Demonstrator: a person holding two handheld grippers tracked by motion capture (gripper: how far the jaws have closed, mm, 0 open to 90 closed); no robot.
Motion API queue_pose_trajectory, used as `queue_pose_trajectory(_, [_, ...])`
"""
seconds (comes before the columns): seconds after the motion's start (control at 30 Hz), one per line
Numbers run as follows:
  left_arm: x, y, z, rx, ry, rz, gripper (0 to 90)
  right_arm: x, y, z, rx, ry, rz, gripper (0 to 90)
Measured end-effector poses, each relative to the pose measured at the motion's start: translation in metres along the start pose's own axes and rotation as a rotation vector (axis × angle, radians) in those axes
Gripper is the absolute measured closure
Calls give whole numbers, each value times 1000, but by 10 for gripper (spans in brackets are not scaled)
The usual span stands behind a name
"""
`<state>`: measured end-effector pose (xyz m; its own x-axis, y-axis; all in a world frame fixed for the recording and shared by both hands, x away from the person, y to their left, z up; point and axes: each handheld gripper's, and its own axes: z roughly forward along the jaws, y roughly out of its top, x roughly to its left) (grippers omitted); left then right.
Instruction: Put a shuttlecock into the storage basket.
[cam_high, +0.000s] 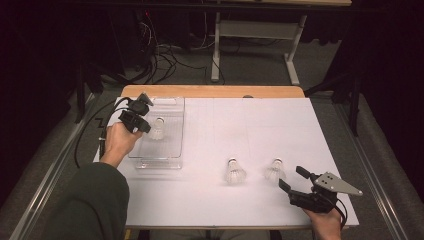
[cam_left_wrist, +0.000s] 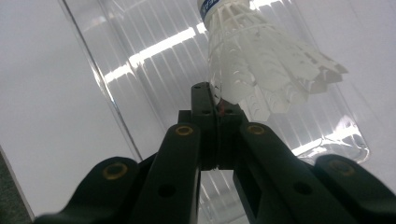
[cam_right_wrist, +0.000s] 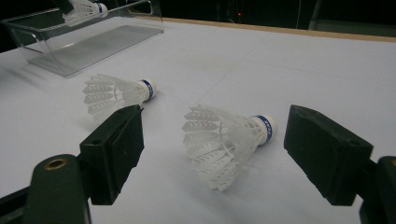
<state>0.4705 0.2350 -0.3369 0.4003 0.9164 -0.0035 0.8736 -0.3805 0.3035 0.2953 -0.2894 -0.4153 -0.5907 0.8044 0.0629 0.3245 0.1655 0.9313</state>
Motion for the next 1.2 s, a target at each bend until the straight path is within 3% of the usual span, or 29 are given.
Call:
queue_pose_trajectory(0.93, [-6,6,23,45,54,4,891,0,0,0,1,0,1,207])
queue_pose_trajectory(1.2, [-2,2,29,47,52,-16,890,0,0,0,1,1,1,207])
